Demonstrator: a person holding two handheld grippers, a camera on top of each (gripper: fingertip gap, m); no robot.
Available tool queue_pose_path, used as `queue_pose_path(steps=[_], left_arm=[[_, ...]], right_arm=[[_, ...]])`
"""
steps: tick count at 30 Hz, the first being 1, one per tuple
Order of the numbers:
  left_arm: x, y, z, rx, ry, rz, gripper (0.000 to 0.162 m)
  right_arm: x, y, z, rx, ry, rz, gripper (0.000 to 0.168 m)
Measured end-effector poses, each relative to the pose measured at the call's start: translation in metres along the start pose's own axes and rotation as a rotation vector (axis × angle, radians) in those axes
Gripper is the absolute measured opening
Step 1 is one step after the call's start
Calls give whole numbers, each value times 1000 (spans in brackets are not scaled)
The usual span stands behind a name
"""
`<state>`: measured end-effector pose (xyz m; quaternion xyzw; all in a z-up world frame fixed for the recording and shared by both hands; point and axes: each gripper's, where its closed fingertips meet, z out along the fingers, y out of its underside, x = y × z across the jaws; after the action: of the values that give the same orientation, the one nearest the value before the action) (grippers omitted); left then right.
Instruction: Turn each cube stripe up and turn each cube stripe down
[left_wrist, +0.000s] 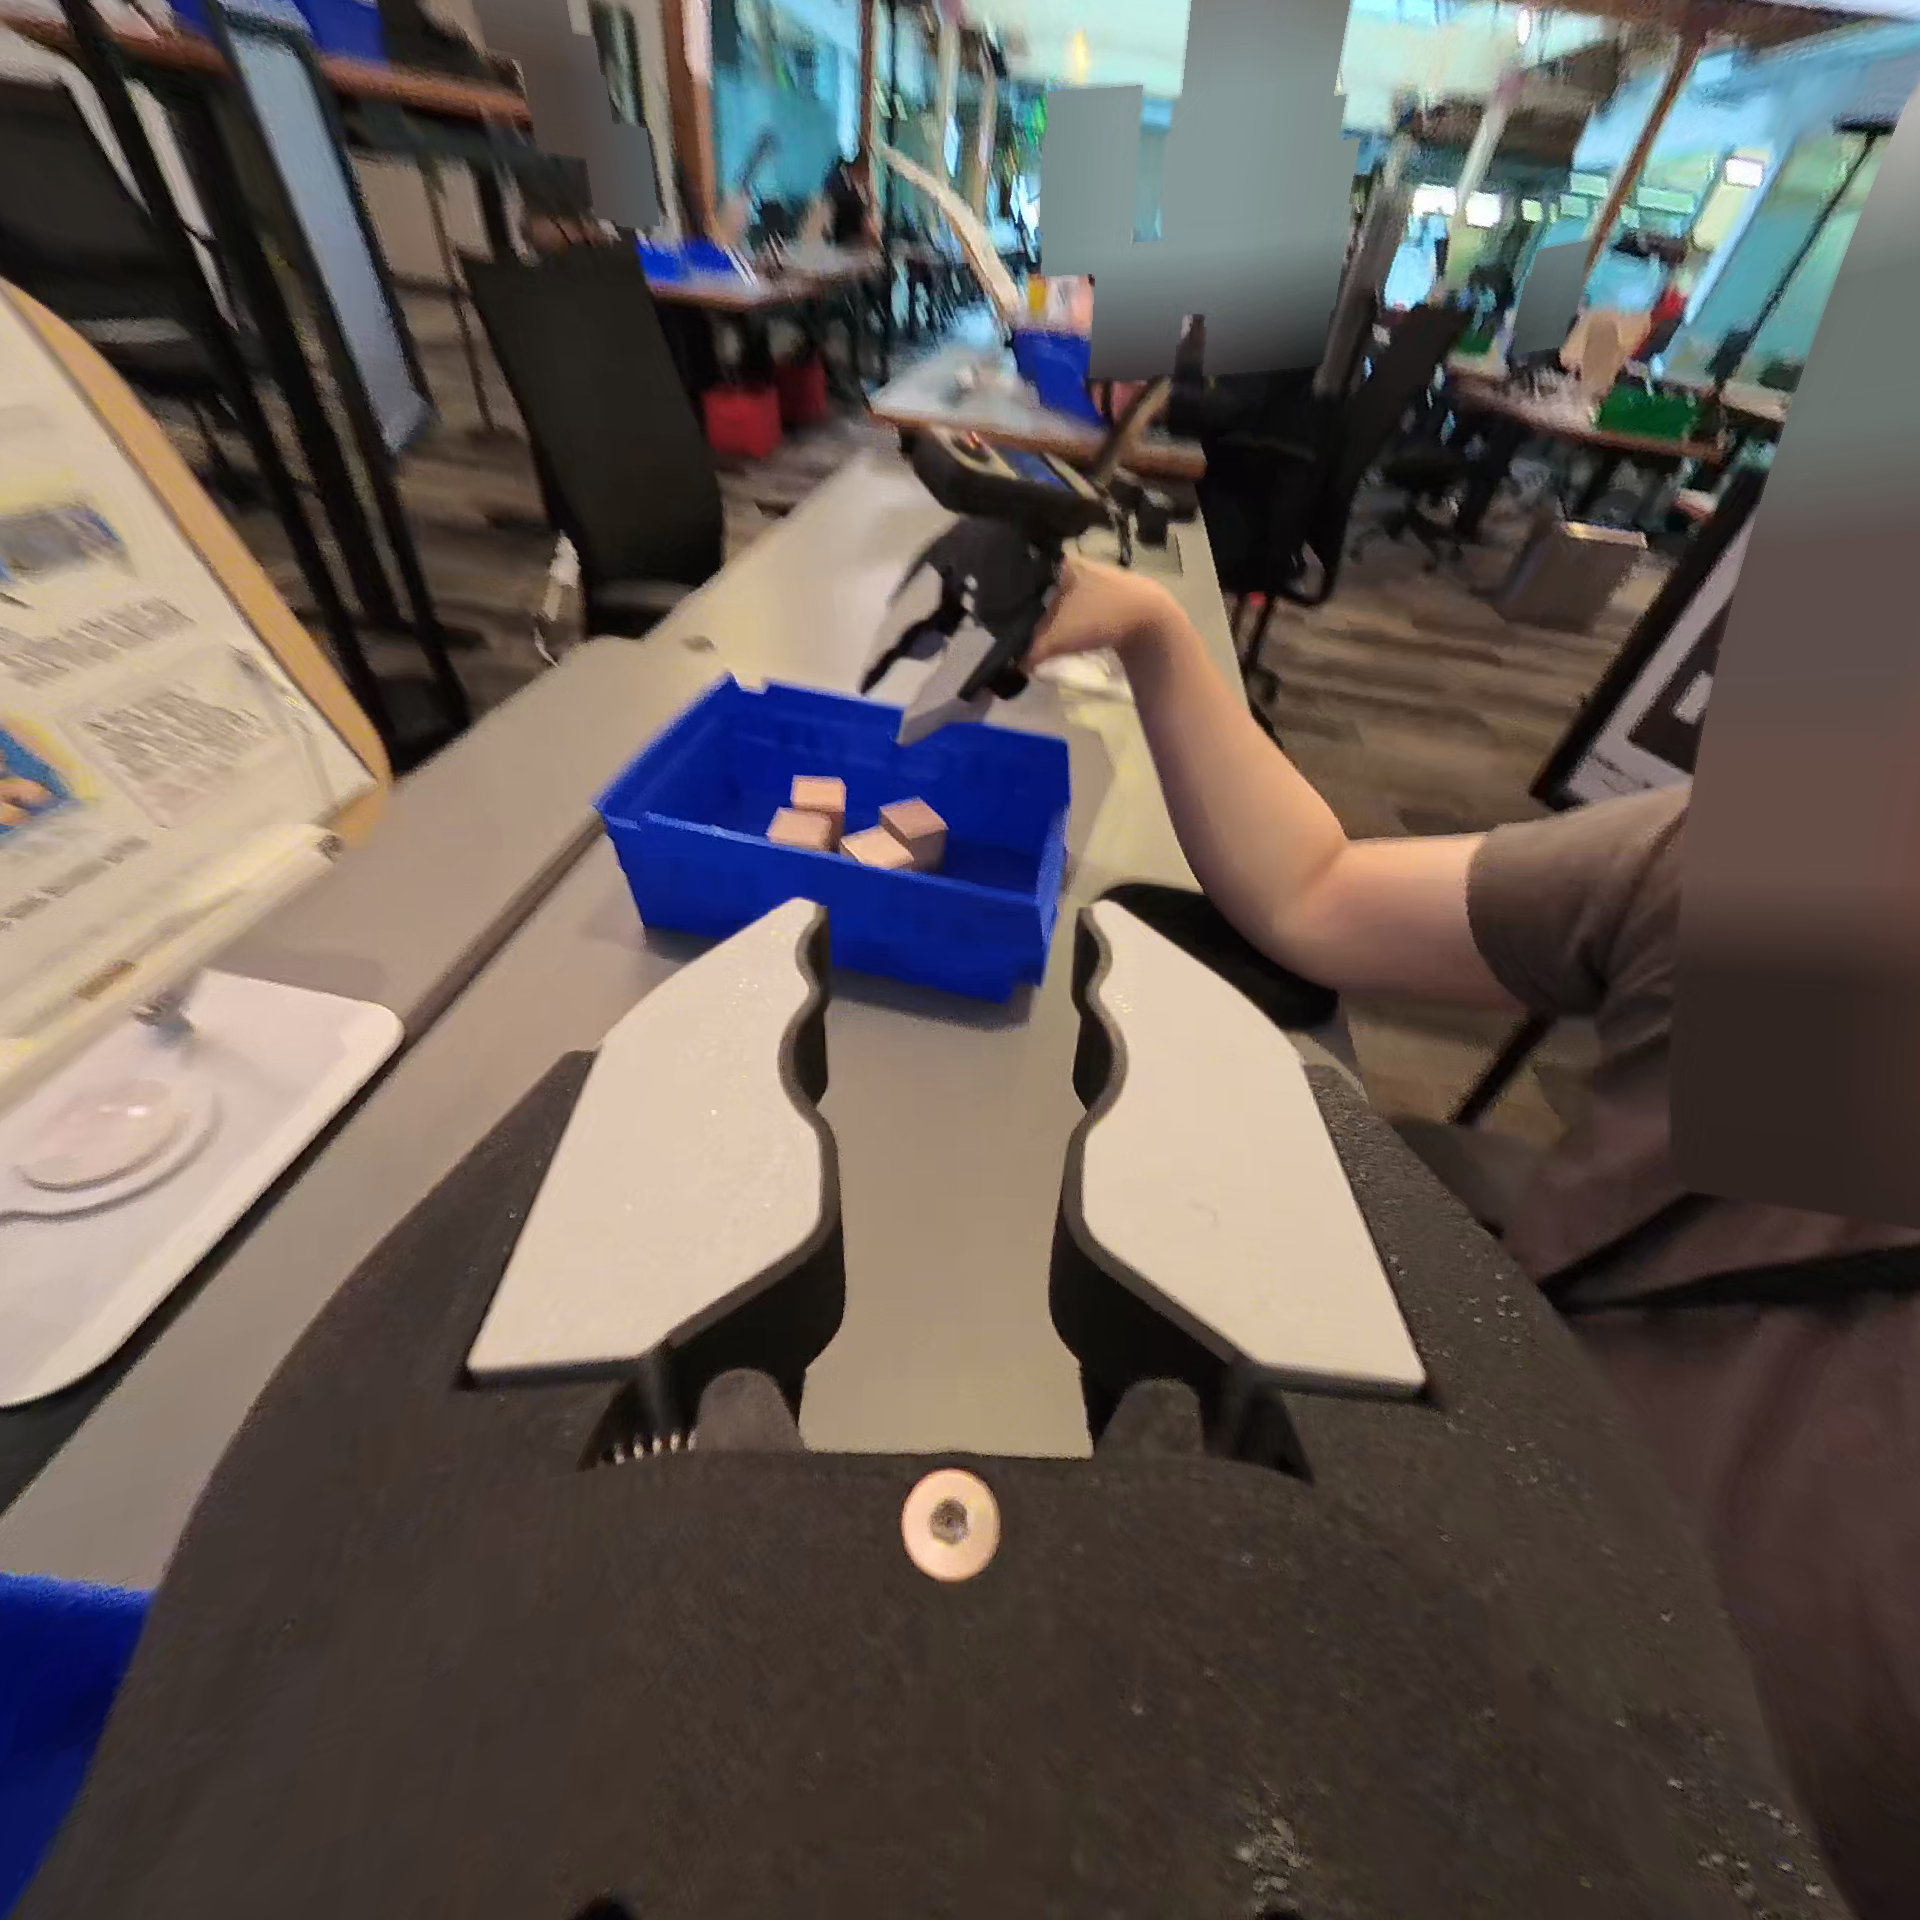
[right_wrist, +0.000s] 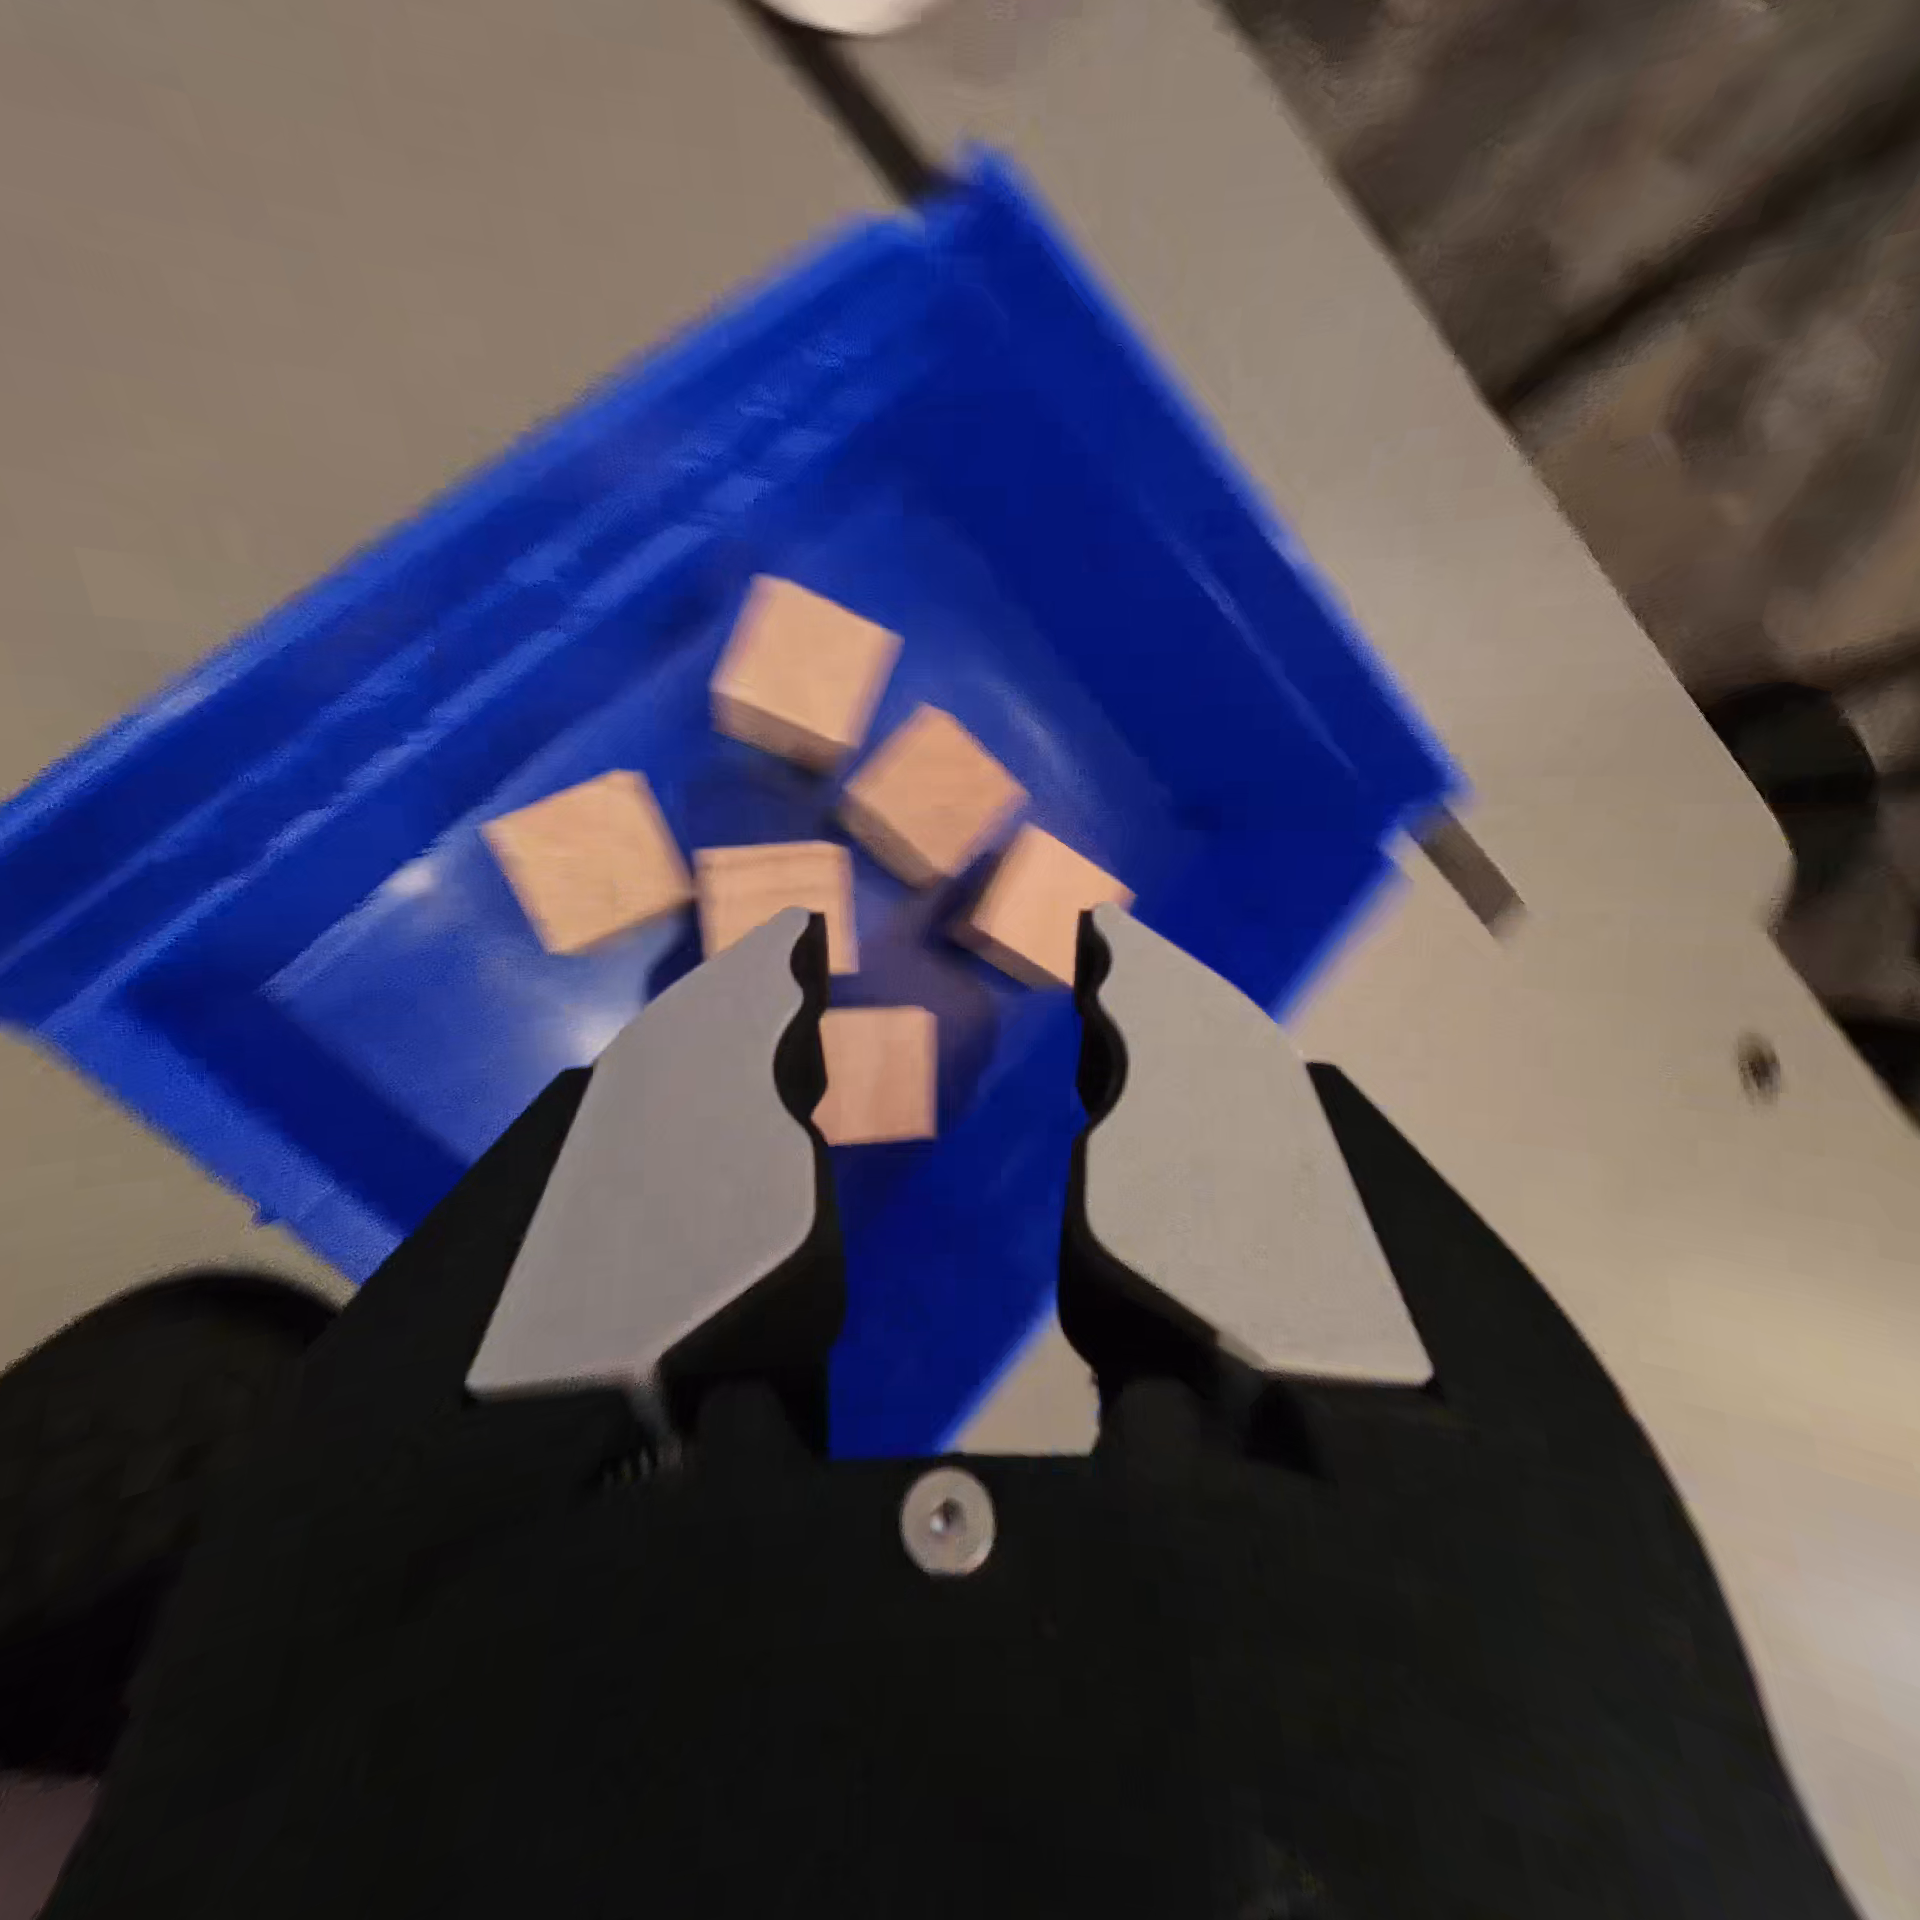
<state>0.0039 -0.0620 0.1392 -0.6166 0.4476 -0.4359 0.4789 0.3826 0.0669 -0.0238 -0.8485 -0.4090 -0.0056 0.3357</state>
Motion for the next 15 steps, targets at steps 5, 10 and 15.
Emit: queue_pose_path(steps=[5,10,15], left_arm=[[-13,-17,-33,166,-127,43,47],[-17,-15,-41,155,-205,105,49],[-65,21,-77,-67,-514,44,48]], right_arm=[[63,53,-4,-109,176,455,43],[58,82,31,-237,82,646,40],[45,92,49,-291,-24,713,7]])
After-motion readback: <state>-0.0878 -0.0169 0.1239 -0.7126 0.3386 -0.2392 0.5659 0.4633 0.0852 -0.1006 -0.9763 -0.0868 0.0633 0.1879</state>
